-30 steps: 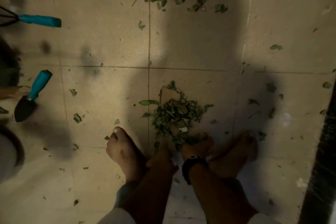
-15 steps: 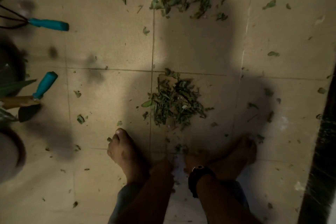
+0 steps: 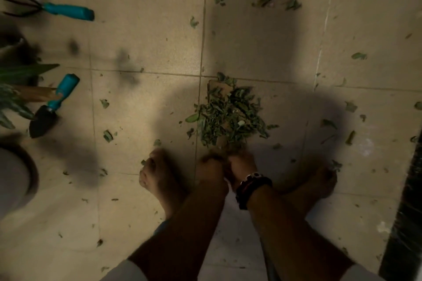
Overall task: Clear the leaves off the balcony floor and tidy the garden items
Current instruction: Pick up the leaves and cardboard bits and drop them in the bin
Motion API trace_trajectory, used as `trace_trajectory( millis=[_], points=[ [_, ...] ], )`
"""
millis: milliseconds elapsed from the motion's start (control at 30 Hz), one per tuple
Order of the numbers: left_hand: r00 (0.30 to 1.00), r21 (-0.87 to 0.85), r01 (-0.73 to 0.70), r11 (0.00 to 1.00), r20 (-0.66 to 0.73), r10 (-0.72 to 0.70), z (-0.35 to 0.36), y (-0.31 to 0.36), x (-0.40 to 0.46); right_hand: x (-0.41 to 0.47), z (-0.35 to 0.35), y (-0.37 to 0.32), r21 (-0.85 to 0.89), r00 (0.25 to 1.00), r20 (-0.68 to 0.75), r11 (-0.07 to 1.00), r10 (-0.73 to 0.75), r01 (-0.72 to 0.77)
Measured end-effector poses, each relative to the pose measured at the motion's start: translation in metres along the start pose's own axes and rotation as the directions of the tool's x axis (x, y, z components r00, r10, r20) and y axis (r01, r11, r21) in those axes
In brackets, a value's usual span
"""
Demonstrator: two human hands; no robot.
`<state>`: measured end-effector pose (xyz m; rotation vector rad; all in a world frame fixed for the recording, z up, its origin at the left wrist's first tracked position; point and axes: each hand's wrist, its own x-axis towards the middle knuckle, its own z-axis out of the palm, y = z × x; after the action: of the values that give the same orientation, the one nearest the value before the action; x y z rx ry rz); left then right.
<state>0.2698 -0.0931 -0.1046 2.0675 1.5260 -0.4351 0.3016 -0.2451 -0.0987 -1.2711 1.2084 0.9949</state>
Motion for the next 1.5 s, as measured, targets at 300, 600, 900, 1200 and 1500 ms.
trace_trajectory(
  millis=[300, 600, 900, 1200, 1500],
  points=[
    [0.818, 0.039, -0.526, 0.85, 0.297, 0.493, 0.003, 0.072, -0.002, -0.008, -0.056, -0.06, -0.424, 0.904, -0.354, 0.903, -0.239, 0.073],
    [0.593, 0.337, -0.801, 0.495, 0.561, 0.577, 0.038, 0.119, 0.014, 0.017, -0.003, -0.079, -0.819, 0.892, -0.018, 0.518, -0.452, 0.247],
    [0.503, 0.181, -0.838, 0.514, 0.622, 0.601, 0.049, 0.131, 0.005, 0.03, 0.001, -0.102, -0.779, 0.837, -0.001, 0.524, -0.548, 0.343],
    [0.52, -0.064, -0.752, 0.656, 0.553, 0.651, 0.038, 0.124, 0.006, 0.026, -0.019, -0.103, -0.499, 0.868, 0.068, 0.737, -0.492, 0.456],
    [0.383, -0.157, -0.848, 0.506, 0.478, 0.791, -0.034, 0.16, -0.05, -0.079, -0.044, -0.121, -0.358, 0.852, 0.014, 0.792, -0.524, 0.494]
  ],
)
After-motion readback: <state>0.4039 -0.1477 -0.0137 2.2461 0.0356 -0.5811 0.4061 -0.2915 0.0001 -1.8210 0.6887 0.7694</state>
